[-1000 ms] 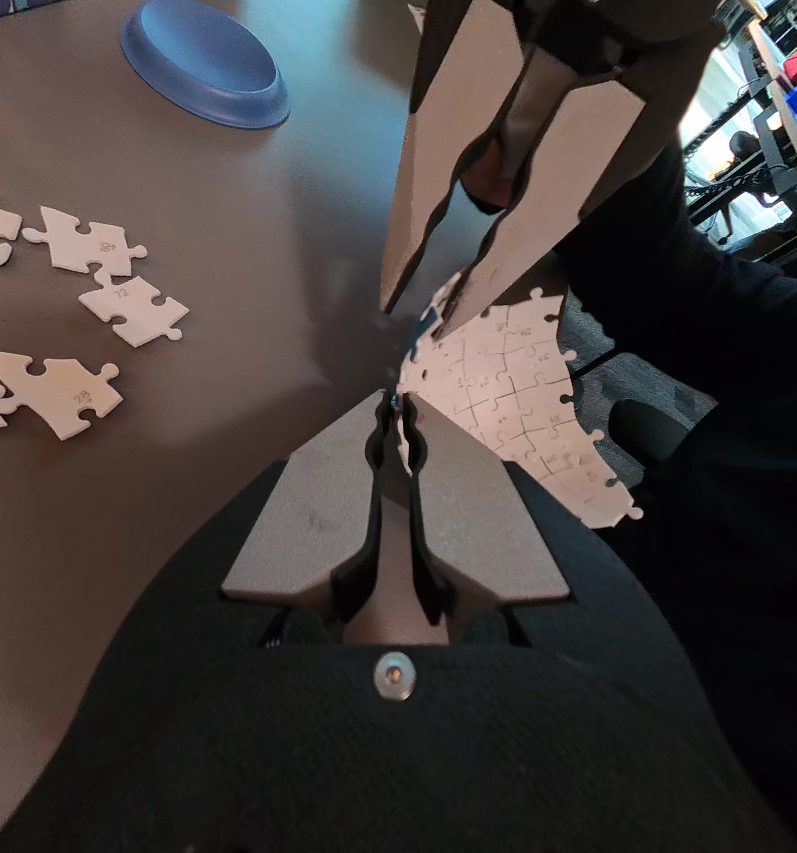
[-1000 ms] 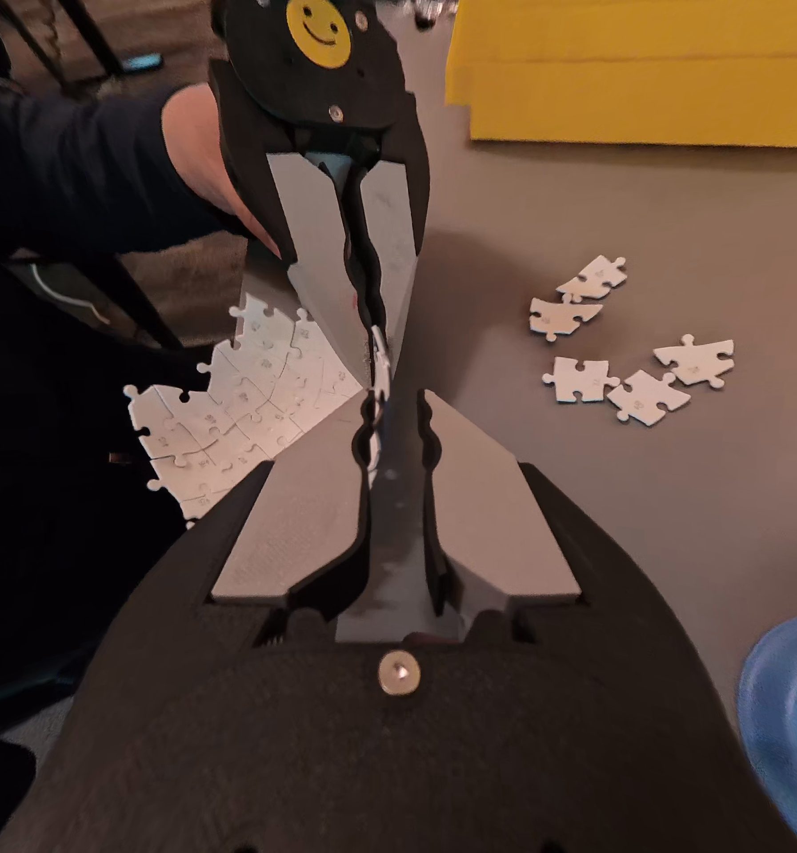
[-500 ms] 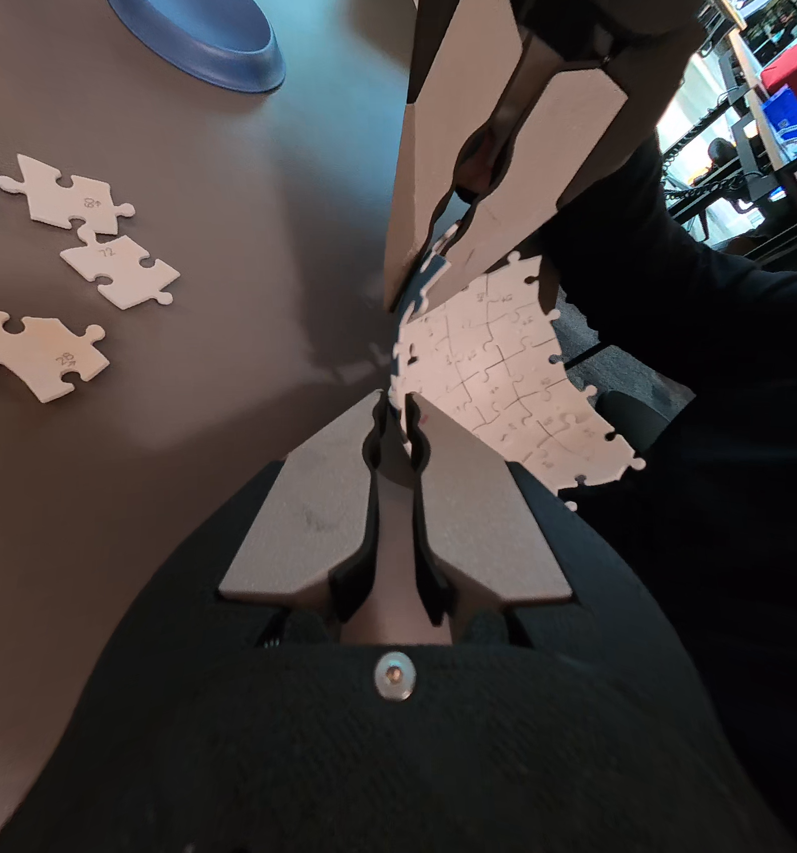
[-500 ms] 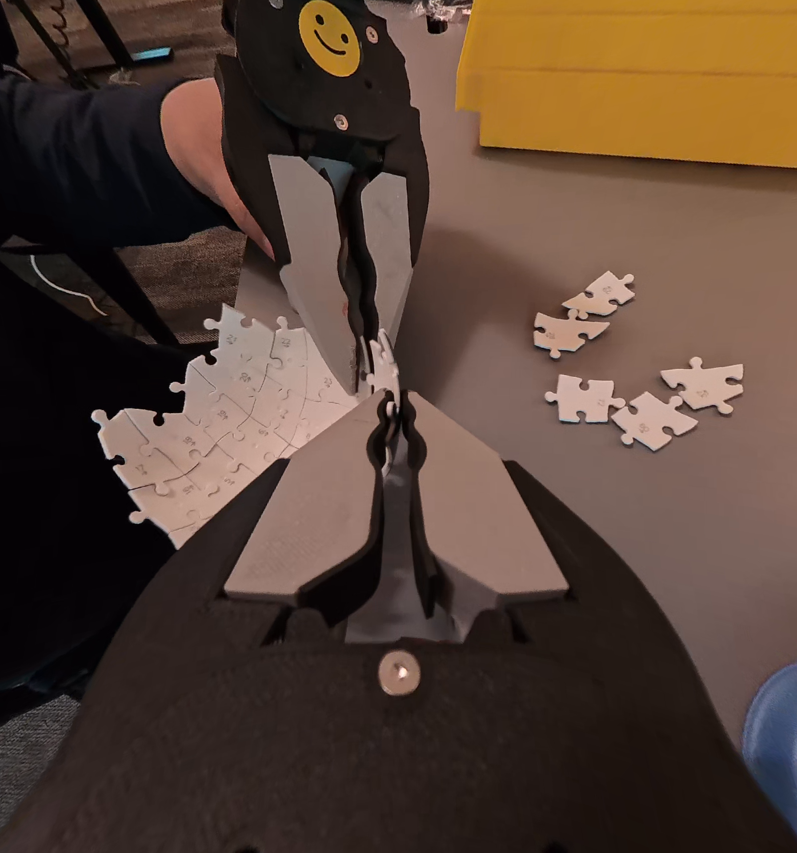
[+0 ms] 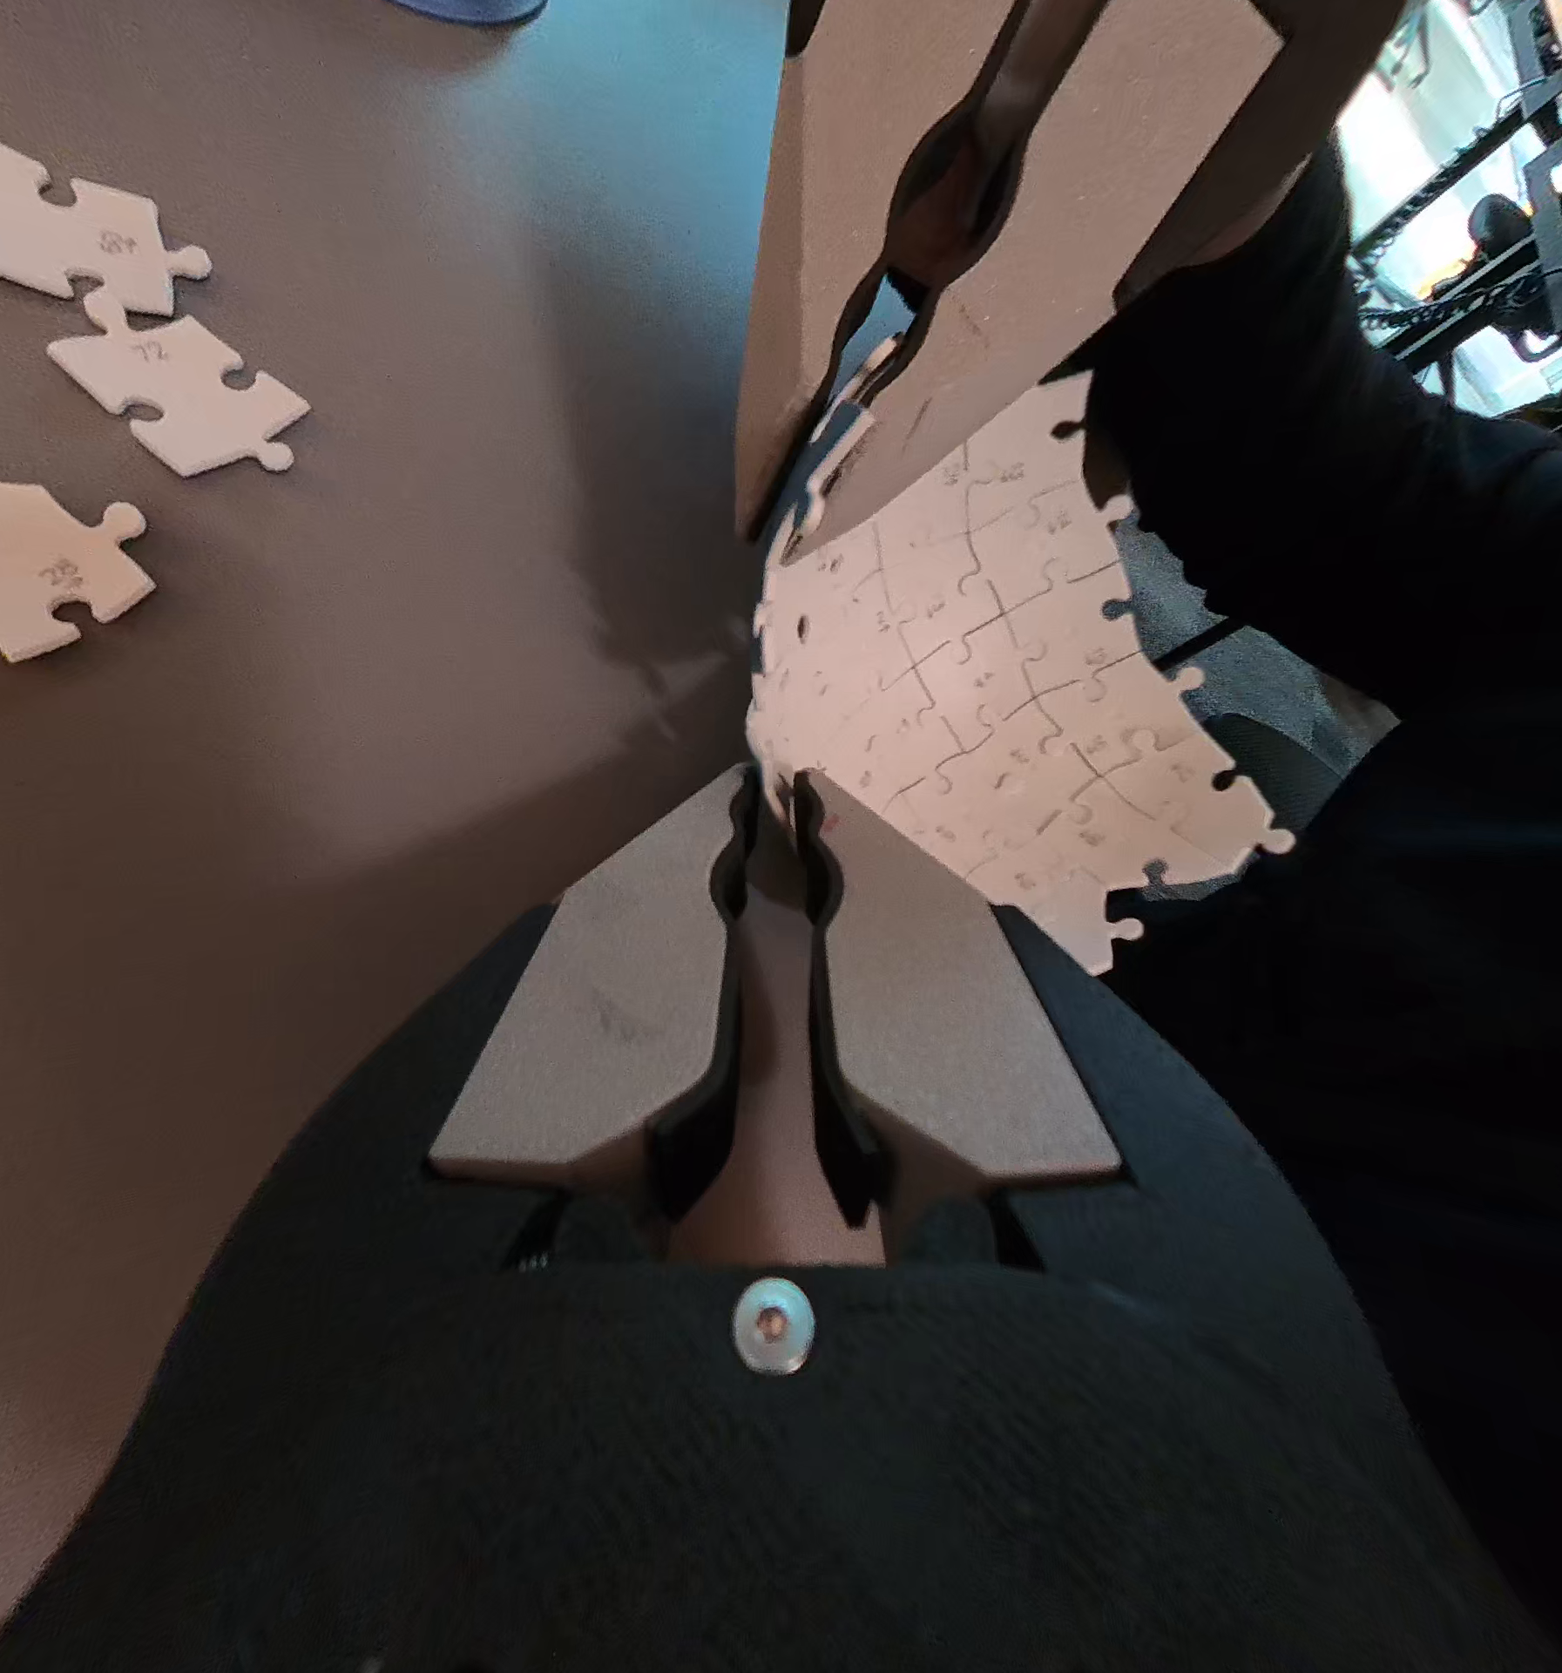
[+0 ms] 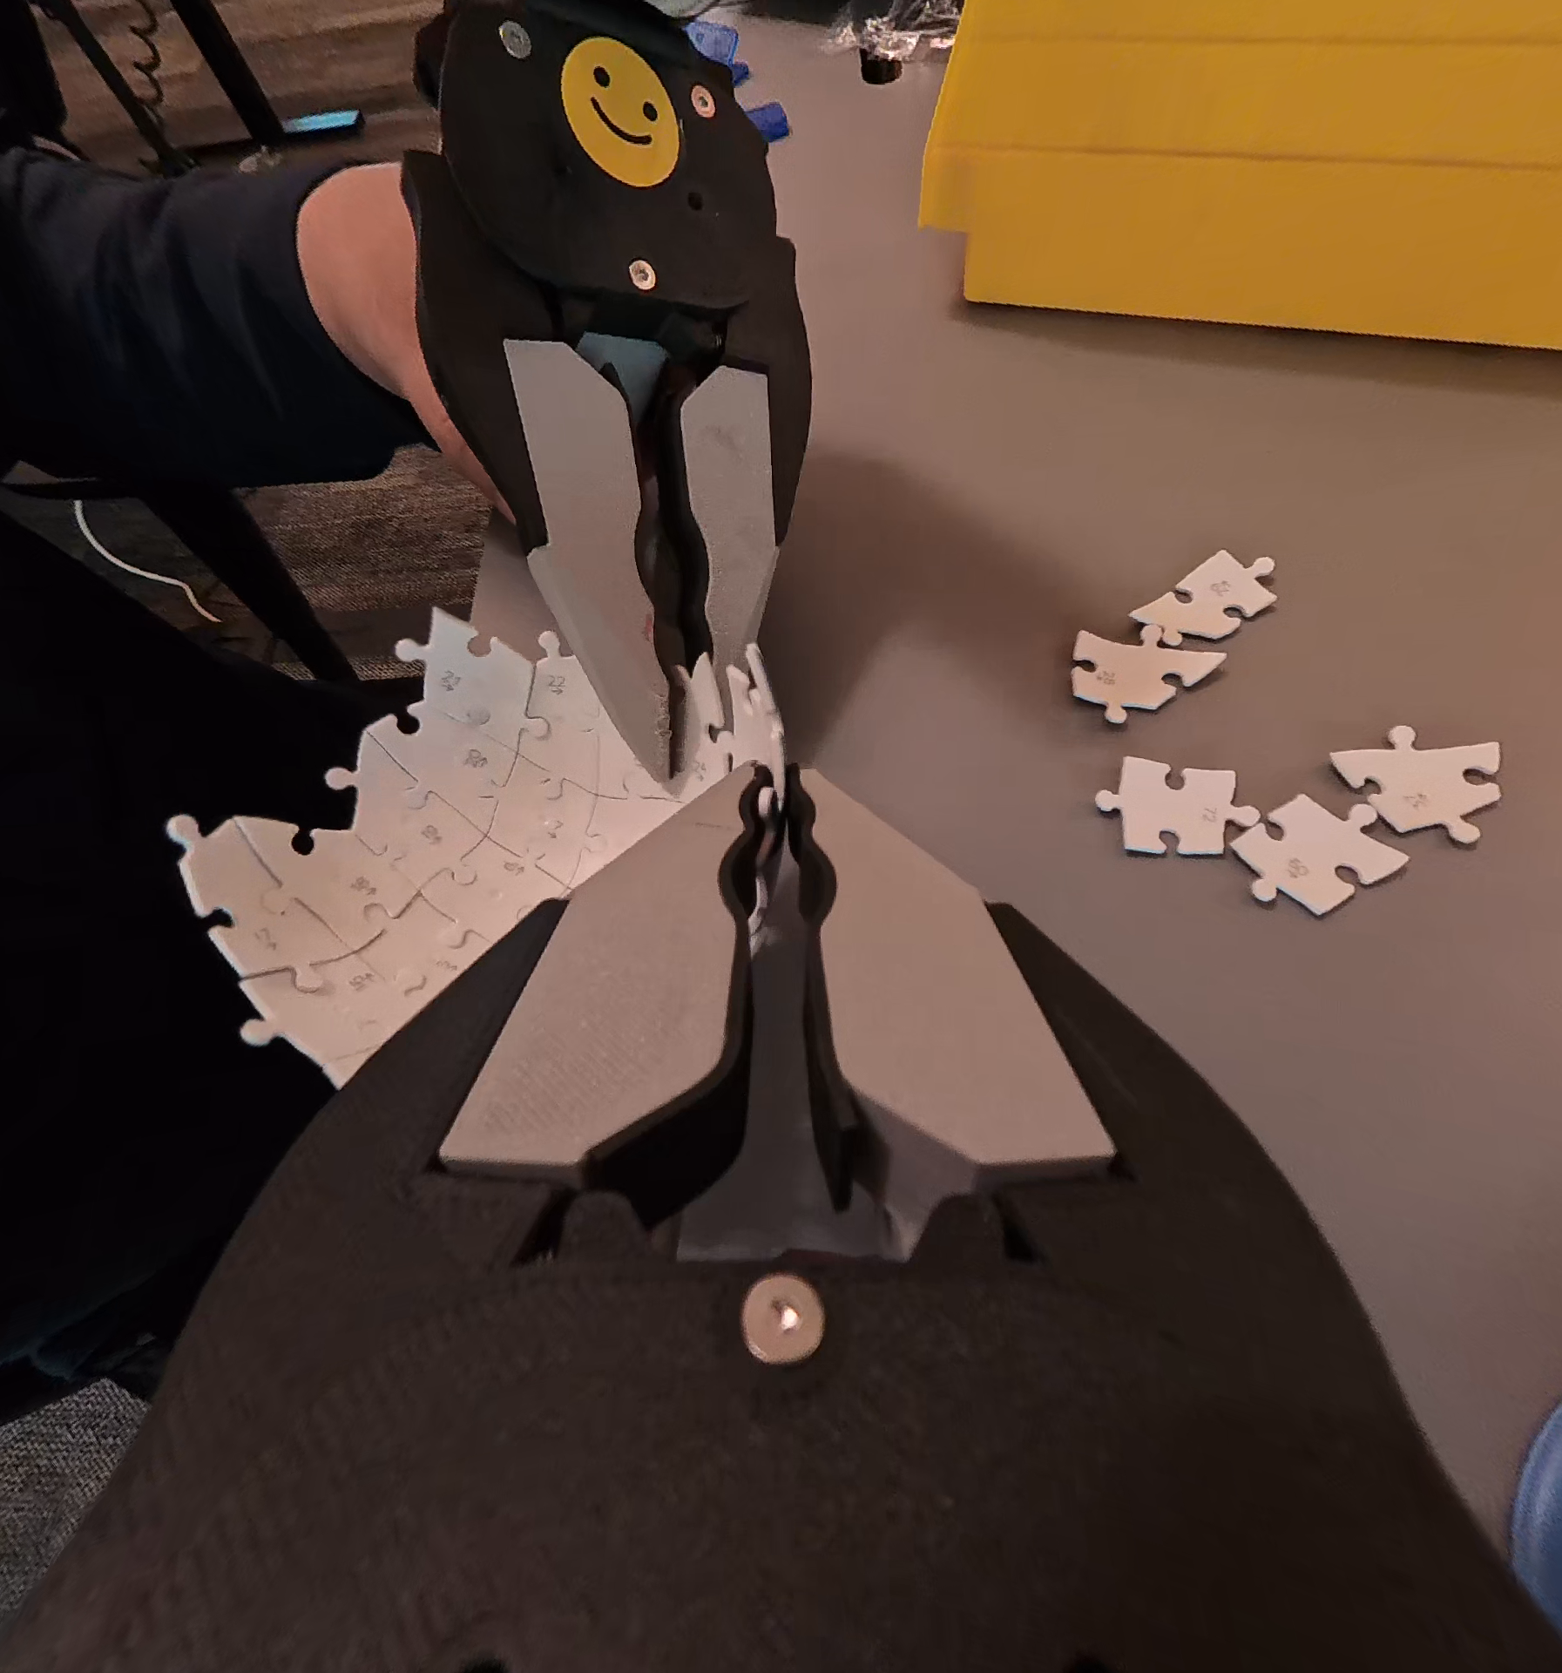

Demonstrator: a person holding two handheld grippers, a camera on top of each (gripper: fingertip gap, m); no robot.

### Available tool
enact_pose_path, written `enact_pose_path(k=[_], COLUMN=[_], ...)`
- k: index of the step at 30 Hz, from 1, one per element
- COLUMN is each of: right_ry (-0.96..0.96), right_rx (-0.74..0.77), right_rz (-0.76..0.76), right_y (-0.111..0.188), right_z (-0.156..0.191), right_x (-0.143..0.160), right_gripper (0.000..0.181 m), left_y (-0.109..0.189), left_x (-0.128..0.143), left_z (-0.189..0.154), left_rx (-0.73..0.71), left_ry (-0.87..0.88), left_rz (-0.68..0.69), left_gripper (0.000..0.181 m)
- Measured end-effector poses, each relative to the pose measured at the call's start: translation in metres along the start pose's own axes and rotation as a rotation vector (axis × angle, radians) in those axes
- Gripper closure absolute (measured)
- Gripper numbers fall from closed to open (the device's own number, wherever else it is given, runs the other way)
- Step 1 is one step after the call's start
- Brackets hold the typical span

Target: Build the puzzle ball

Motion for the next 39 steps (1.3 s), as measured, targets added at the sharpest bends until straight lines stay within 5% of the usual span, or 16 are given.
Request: enact_pose_path(k=[39], right_ry=[0.177], right_rx=[0.083], right_rz=[0.002], right_y=[-0.0008], right_z=[-0.0004], right_x=[-0.0051], right_gripper=[0.181], left_y=[0.002], left_x=[-0.0111], left_z=[0.0067], left_rx=[0.071], left_ry=[-0.013], left_rz=[-0.05], left_gripper=[0.164])
Point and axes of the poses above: each gripper's, where its closed fingertips meet, y back along the fingers, x out of its underside, z = x × y across the jaws, the point moved 6 cm from there along y, back along the fingers, and after that the axes turned 5 degrees about -y, right-handed, at the moved point
